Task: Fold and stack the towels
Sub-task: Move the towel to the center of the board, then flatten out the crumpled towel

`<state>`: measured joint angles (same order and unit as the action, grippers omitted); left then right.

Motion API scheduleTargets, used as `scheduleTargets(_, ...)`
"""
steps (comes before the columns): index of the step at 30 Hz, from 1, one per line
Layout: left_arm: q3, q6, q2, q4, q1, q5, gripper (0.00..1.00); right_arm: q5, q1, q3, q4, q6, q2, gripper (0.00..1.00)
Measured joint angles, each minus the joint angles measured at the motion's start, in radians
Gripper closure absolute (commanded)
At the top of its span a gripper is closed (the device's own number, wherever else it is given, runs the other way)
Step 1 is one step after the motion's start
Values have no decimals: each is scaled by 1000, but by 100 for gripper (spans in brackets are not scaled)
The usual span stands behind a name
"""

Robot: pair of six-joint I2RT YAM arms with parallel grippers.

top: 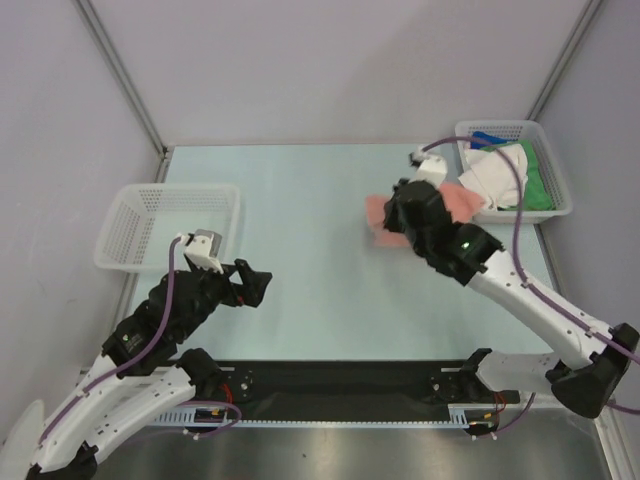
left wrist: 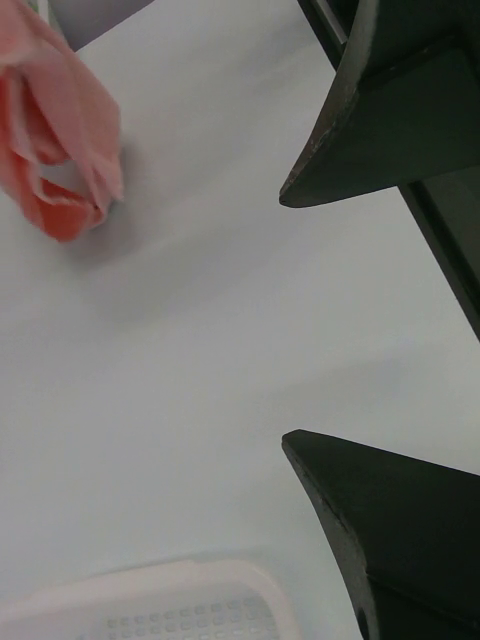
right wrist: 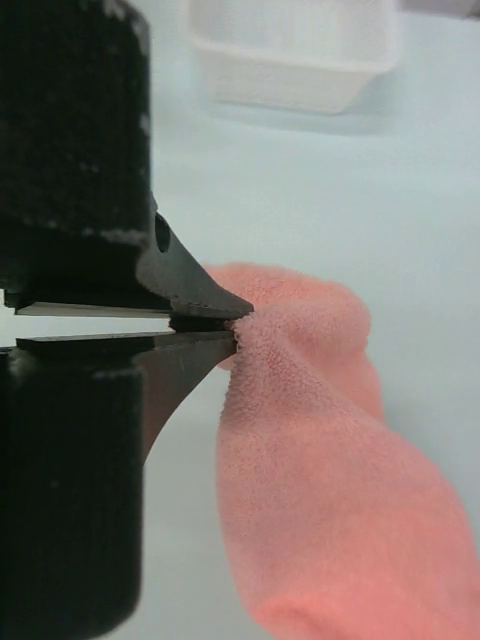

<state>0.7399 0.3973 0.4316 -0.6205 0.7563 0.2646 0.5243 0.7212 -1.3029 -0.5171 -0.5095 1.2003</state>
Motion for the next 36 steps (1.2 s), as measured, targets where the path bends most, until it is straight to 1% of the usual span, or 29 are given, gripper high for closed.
scheduleTargets(2, 1, 43, 17, -13, 0, 14, 0, 26, 103, 69, -1, -27, 6, 95)
scheduleTargets(3, 1, 67, 29, -19, 0, 19, 0, 35, 163, 103, 2, -42, 22, 92)
scheduleTargets(5, -8, 105, 49, -16, 0, 21, 1, 46, 275, 149, 3, -66, 78, 83)
scheduleTargets(6, -20, 127, 59, -10, 0, 20, 2, 52, 316, 161, 3, -80, 111, 74)
scheduleTargets(7, -38, 149, 70, -3, 0, 19, 2, 53, 342, 168, 3, -90, 138, 71)
scheduleTargets(9, -85, 188, 98, 24, 0, 6, 5, 63, 367, 177, 5, -111, 188, 69)
scheduleTargets(11, -139, 219, 139, 67, 0, -16, 9, 76, 362, 207, 13, -125, 201, 68)
scheduleTargets(14, -206, 261, 239, 143, 0, -60, 14, 78, 308, 254, 24, -142, 192, 52)
scheduleTargets(15, -219, 269, 269, 168, 2, -71, 14, 78, 291, 268, 25, -145, 185, 48)
scheduleTargets(16, -231, 278, 307, 199, 9, -85, 14, 79, 273, 285, 26, -148, 175, 48)
scheduleTargets(17, -241, 286, 349, 227, 21, -90, 17, 81, 257, 302, 26, -151, 161, 48)
scheduleTargets(18, -245, 294, 388, 253, 38, -95, 18, 81, 249, 323, 29, -154, 143, 56)
scheduleTargets(19, -246, 299, 423, 278, 57, -97, 20, 80, 248, 345, 29, -156, 118, 61)
scheduleTargets(20, -248, 305, 454, 302, 72, -99, 25, 79, 250, 363, 31, -164, 98, 64)
scheduleTargets(21, -248, 310, 475, 320, 80, -103, 26, 79, 250, 386, 31, -174, 71, 68)
scheduleTargets(24, -262, 320, 546, 383, 99, -114, 27, 81, 251, 454, 27, -221, -1, 73)
scheduleTargets(26, -289, 328, 579, 423, 101, -117, 28, 81, 251, 514, 18, -257, -49, 74)
scheduleTargets(28, -308, 334, 615, 441, 103, -119, 27, 80, 251, 594, 9, -299, -108, 73)
scheduleTargets(29, -315, 336, 639, 453, 106, -119, 24, 78, 251, 623, -1, -313, -130, 71)
scheduleTargets(30, -320, 338, 662, 467, 109, -119, 22, 74, 252, 658, -5, -333, -155, 66)
scheduleTargets(32, -333, 338, 693, 499, 114, -120, 19, 64, 257, 713, -2, -364, -185, 61)
scheduleTargets(36, -337, 337, 748, 605, 117, -120, 18, 40, 304, 784, 43, -410, -177, 50)
